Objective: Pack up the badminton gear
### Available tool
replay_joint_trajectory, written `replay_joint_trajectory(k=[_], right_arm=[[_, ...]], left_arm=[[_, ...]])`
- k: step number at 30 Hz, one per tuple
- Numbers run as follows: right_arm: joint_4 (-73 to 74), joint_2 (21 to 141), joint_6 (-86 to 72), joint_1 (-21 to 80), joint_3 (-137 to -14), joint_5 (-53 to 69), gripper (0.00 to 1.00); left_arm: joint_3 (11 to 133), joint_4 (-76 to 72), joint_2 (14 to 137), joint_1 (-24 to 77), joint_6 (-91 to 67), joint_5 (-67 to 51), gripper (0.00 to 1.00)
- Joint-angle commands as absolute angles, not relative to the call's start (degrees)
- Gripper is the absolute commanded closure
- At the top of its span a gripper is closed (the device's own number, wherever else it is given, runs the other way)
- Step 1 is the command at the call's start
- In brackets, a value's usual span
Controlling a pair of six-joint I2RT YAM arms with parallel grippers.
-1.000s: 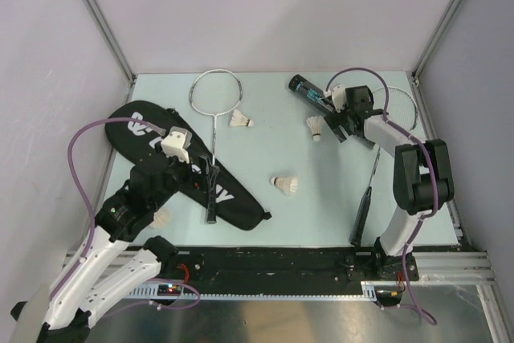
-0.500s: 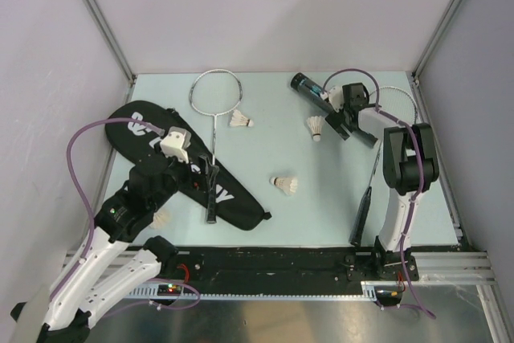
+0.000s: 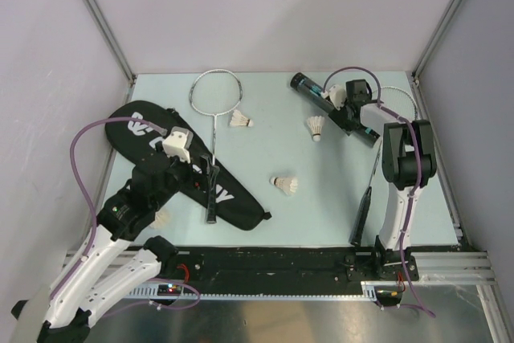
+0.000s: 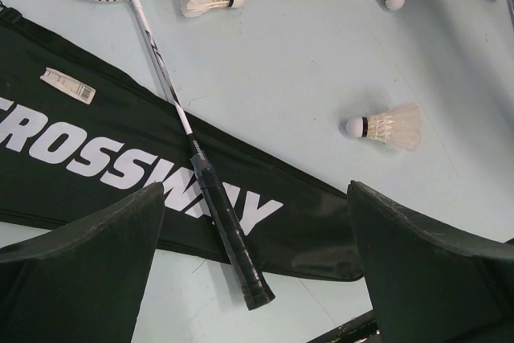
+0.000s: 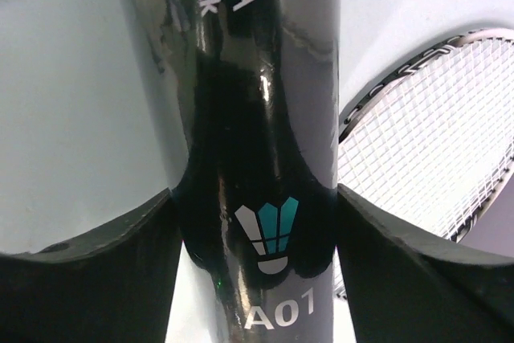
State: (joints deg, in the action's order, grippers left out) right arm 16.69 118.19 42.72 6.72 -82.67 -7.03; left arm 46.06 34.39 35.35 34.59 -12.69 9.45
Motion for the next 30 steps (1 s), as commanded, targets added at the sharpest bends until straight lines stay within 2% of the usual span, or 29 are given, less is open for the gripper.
replay_joint_trajectory(k=[1,3,5,11,18,25,30], right_arm=[[19.5,118.5,43.5,6.4,-85.4,-6.8,0.33],[20.4,117.0,42.5,6.3,-85.4,-6.6,0.42],[21.5,114.7,41.1,6.4,-85.4,-6.0,0.47],[20.9,103.7,34.6,7.1,-81.5,-3.4,0.56],[17.2,89.0,20.3,10.8,-68.8,-5.2,0.65],[16.2,79.2,7.1,14.1,-59.7,-8.4,0.7],[13.4,72.0,3.6,19.1,-55.7,-9.1,0.71]], left_arm=[[45.7,32.2,35.3,34.4,-11.0,10.9,0.02],[45.7,32.2,35.0,34.3,-10.9,10.6,0.02],[45.8,32.2,35.0,34.2,-10.8,10.4,0.02],[45.9,32.1,34.9,34.2,-10.9,10.3,0.02],[46.5,31.4,34.2,34.2,-14.0,9.1,0.02],[48.3,30.0,36.6,34.2,-21.9,8.2,0.02],[48.5,25.8,37.2,34.2,-25.4,4.6,0.02]])
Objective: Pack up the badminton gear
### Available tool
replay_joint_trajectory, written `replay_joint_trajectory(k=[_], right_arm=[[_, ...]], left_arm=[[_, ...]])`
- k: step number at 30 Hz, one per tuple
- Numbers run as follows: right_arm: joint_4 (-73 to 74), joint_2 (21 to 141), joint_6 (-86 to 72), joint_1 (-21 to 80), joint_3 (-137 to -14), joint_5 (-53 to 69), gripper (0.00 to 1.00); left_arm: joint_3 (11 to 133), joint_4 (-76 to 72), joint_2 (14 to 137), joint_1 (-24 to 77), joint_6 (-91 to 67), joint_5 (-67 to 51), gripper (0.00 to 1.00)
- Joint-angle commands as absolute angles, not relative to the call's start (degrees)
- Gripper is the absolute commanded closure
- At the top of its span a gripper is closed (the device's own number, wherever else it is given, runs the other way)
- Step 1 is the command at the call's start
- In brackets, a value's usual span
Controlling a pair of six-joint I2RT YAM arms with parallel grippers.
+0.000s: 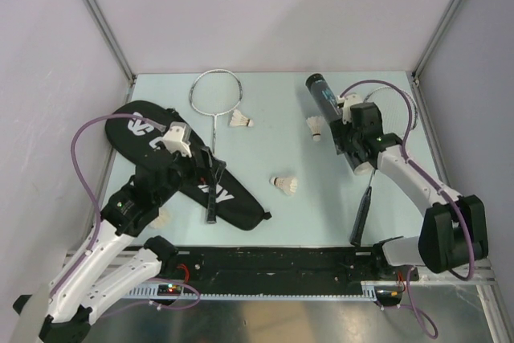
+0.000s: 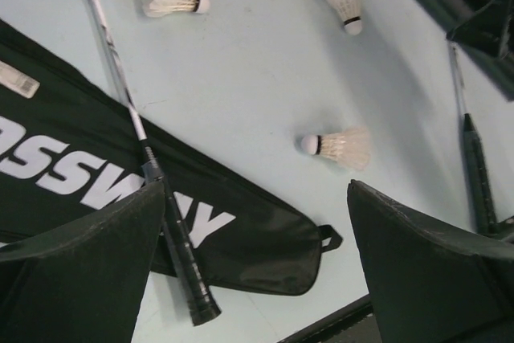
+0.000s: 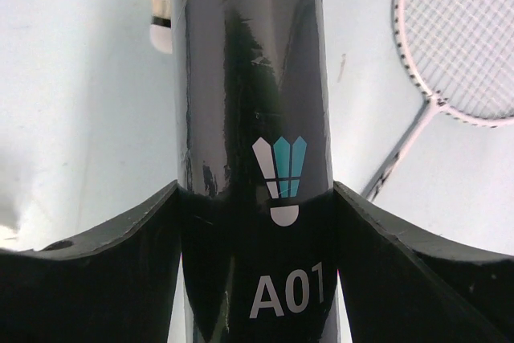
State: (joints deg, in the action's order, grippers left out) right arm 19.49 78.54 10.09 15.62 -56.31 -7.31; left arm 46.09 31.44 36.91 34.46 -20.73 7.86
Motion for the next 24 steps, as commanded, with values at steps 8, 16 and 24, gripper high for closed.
replay_joint_trajectory(k=[8,16,24], right_arm=[[9.4,59.4,-7.2,31.0,-51.7,-9.4,0.7],[-5.5,44.2,-24.2,38.9,-40.0,-1.7,0.69],[-17.0,39.5,-34.6,43.6,-31.8,3.8,0.69]], left_arm=[[50.7,13.6,41.9,34.2,-32.2,-2.5,0.02],[50.4,-5.5,48.2,34.2,-38.0,-11.8,0.02],[51.3,-17.2,55.8,36.6,-39.3,-18.0,0.02]])
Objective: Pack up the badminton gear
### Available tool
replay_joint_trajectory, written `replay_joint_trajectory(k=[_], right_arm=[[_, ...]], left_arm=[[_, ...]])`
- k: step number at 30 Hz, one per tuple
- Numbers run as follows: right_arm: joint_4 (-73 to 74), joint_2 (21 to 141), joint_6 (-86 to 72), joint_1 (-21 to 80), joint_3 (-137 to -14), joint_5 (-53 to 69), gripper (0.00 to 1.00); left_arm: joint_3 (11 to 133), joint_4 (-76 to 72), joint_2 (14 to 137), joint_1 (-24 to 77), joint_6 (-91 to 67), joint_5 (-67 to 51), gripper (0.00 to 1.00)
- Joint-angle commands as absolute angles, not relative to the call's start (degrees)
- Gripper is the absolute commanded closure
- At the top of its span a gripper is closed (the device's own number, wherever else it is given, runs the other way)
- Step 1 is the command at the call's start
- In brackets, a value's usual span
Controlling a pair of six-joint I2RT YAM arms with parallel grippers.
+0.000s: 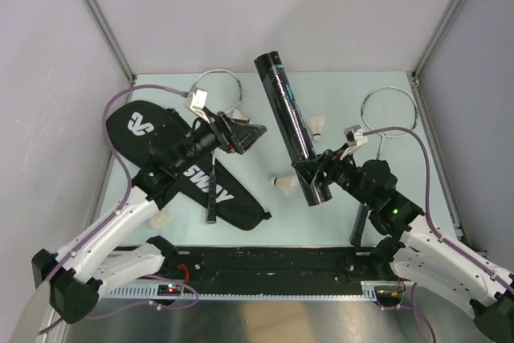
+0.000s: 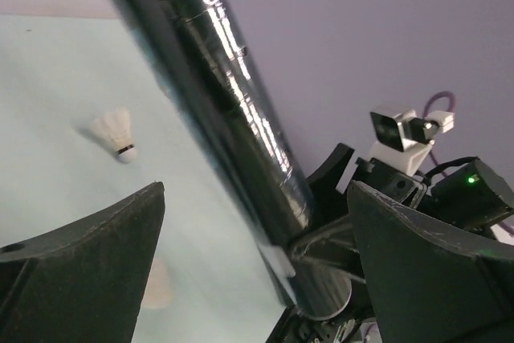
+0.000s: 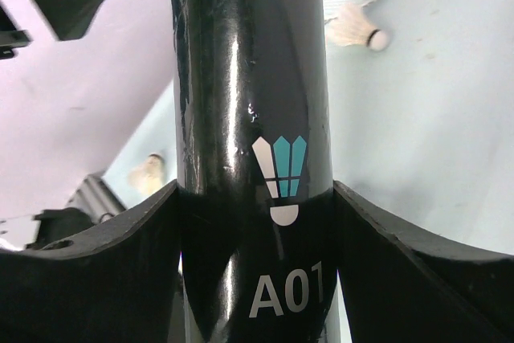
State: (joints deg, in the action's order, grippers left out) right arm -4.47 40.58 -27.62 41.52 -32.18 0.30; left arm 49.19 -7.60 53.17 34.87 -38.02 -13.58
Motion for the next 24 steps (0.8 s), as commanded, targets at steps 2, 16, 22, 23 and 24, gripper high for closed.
replay_joint_trajectory(k=[2,16,22,23,24], right_arm=[[-18.9,39.7,-35.4,45.1,-31.2,3.9,0.69],[-33.9,43.8,-42.5,53.6,-24.6,0.7,0.66],[-37.5,42.7,-45.0,55.2,-20.7,-8.7,0.66],[-37.8,42.5,-45.1,55.3,-20.2,-9.6,0.66],[-38.0,42.3,-45.2,55.3,-20.0,-10.2,0.66]], left_arm=[[51.7,-18.6,57.9,37.8,-39.1,-18.4,0.02],[53.8,-23.1,68.9,40.9,-44.9,-21.7,0.21],[52.9,-24.4,69.1,41.1,-47.6,-21.7,0.09],[52.8,-24.7,69.2,41.1,-47.3,-21.7,0.07],[52.8,-24.8,69.2,41.1,-47.1,-21.7,0.05]])
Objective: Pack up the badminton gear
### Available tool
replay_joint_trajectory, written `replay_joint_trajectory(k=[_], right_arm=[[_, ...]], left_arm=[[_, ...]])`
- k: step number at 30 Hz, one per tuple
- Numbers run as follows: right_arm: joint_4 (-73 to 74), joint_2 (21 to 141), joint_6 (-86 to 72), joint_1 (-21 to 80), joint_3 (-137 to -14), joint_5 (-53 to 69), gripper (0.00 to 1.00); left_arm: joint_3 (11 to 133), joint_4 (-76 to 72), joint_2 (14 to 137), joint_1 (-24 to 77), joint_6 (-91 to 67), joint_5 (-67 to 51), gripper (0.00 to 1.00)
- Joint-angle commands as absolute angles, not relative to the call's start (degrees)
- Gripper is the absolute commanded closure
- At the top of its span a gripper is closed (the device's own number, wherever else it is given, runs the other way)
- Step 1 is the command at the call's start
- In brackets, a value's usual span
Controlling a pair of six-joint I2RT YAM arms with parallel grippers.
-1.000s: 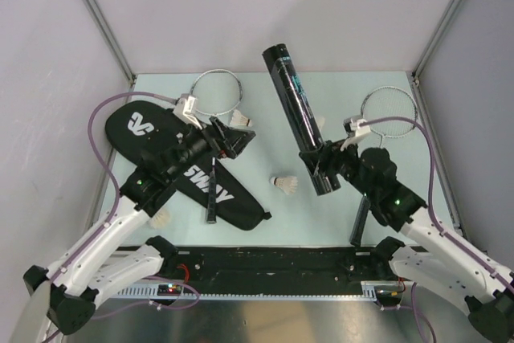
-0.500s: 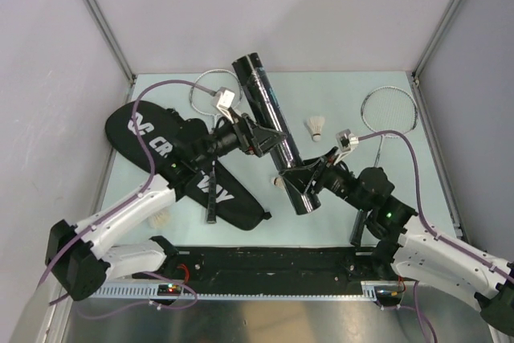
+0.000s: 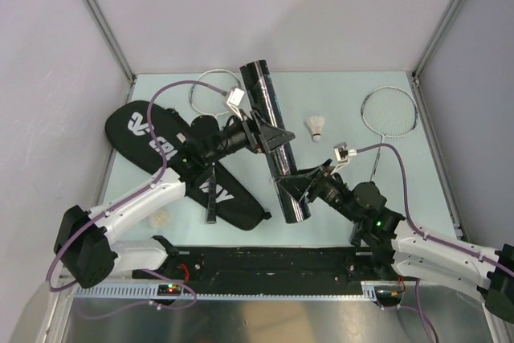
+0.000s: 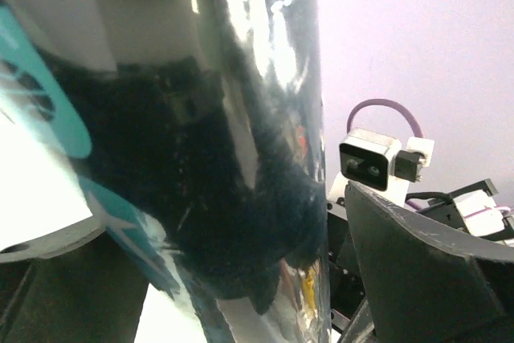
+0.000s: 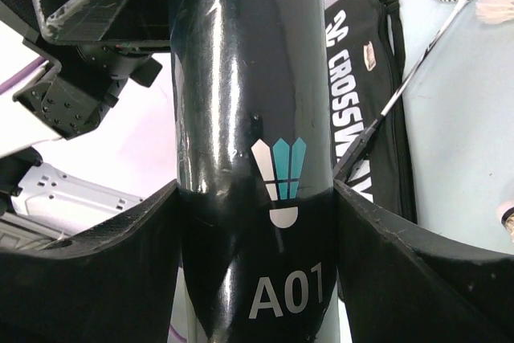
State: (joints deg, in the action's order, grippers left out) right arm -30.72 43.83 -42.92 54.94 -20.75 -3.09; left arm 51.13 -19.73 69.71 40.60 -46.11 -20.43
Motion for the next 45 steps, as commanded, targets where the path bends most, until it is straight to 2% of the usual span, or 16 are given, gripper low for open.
replay_joint_trajectory(k=[1,10,16,22,25,30,35,37,39,45], right_arm=[[-38.1,42.2,-45.2,55.3,-19.9,-10.6,0.66],[-38.9,42.1,-45.5,55.8,-18.8,-13.8,0.66],[-39.8,43.2,-44.9,56.1,-18.6,-12.7,0.63],[-39.9,43.8,-43.9,56.1,-18.6,-11.0,0.61],[-40.6,43.7,-44.1,56.2,-18.6,-10.6,0.62],[-39.2,42.9,-44.1,56.3,-18.7,-10.5,0.61],[-38.9,42.4,-44.2,56.3,-18.7,-10.3,0.61],[-38.9,42.5,-44.3,56.4,-18.6,-9.9,0.6],[-38.6,42.7,-44.0,56.4,-18.7,-9.2,0.56],[-31.2,39.3,-39.5,56.5,-19.3,-8.3,0.27]], left_arm=[[52.7,-24.9,69.3,41.1,-46.8,-21.7,0.04],[52.9,-25.7,71.2,41.1,-47.6,-22.2,0.11],[52.6,-26.7,71.9,41.2,-47.5,-23.5,0.24],[54.0,-26.7,73.6,41.2,-47.2,-26.7,0.17],[54.6,-26.8,74.6,41.2,-47.2,-27.9,0.17],[54.4,-27.0,74.9,41.2,-46.5,-28.9,0.24],[54.4,-27.2,74.6,41.1,-46.2,-29.3,0.25],[54.4,-27.3,74.6,41.1,-46.4,-29.3,0.29],[54.4,-27.3,74.5,41.2,-46.5,-29.5,0.35],[52.9,-27.3,72.6,40.0,-45.7,-30.3,0.41]])
